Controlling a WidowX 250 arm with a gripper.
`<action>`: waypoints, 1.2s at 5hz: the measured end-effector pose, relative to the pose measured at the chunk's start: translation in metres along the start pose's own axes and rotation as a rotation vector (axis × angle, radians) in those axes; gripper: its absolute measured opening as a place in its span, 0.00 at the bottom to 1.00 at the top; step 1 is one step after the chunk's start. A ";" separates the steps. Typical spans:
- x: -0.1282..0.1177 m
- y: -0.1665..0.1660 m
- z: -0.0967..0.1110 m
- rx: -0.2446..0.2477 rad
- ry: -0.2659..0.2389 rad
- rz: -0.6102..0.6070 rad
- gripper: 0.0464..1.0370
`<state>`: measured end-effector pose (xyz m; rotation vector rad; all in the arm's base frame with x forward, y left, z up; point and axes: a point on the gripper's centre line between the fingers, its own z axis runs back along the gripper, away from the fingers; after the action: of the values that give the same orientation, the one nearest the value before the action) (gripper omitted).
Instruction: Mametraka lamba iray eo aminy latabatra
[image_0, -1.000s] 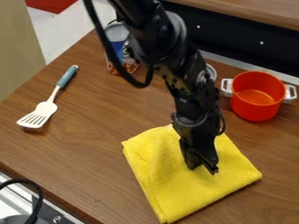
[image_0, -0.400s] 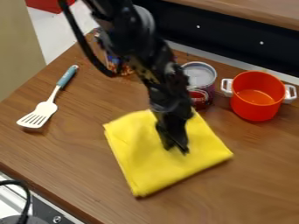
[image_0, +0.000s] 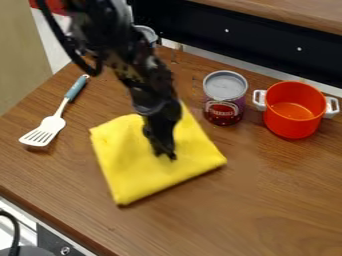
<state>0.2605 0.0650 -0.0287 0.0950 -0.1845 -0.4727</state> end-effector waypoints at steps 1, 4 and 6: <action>-0.014 0.011 0.000 -0.002 0.021 -0.015 0.01; -0.028 0.017 0.011 -0.101 0.069 0.096 0.01; -0.019 0.031 0.037 -0.189 -0.090 0.265 0.01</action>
<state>0.2501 0.0998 0.0088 -0.1352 -0.2358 -0.2279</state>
